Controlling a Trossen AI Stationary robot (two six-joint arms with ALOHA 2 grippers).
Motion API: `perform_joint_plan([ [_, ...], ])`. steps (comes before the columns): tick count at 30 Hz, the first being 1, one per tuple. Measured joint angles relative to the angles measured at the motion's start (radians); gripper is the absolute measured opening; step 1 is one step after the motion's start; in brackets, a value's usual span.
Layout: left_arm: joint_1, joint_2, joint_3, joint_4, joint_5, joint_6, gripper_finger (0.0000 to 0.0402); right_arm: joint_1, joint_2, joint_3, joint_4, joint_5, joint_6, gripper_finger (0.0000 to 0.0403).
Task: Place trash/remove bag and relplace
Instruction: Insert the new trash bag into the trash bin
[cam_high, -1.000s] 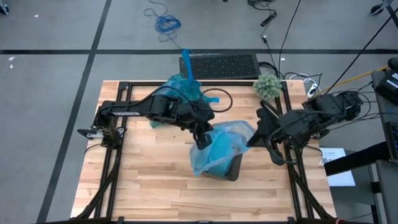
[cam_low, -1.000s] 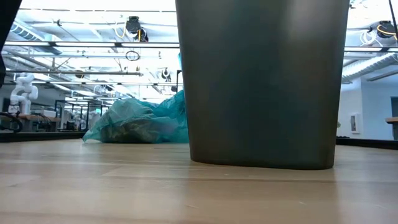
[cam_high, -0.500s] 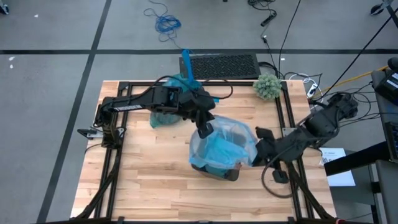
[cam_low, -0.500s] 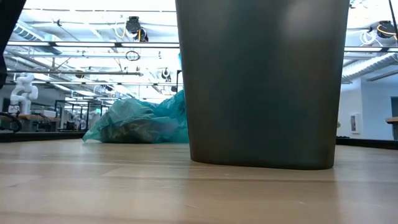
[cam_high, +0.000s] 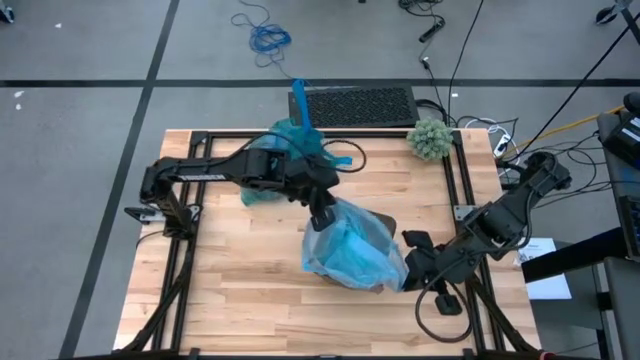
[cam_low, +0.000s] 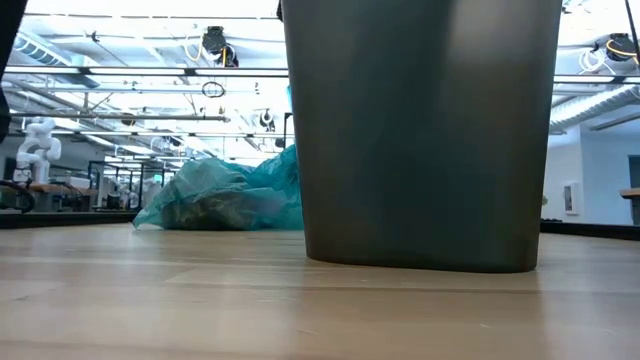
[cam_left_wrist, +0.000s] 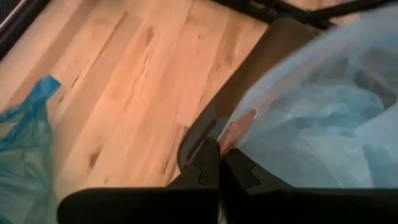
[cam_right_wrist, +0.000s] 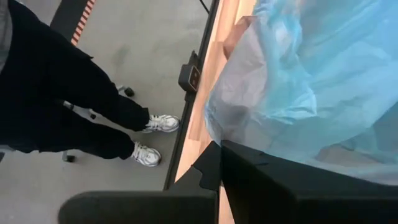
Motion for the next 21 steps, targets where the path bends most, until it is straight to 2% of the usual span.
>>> perform_joint_plan([
  [9,-0.012,-0.154,-0.27,0.187,0.012,-0.14,0.0,0.014,0.006,-0.066,0.037,-0.004,0.011,0.0],
  [17,-0.074,-0.163,-0.293,0.255,0.01,-0.185,0.0,0.014,0.021,-0.119,0.059,-0.004,0.076,0.0],
  [21,-0.102,-0.163,-0.293,0.256,-0.048,-0.191,0.0,0.014,0.046,-0.118,0.063,-0.003,0.069,0.0],
])
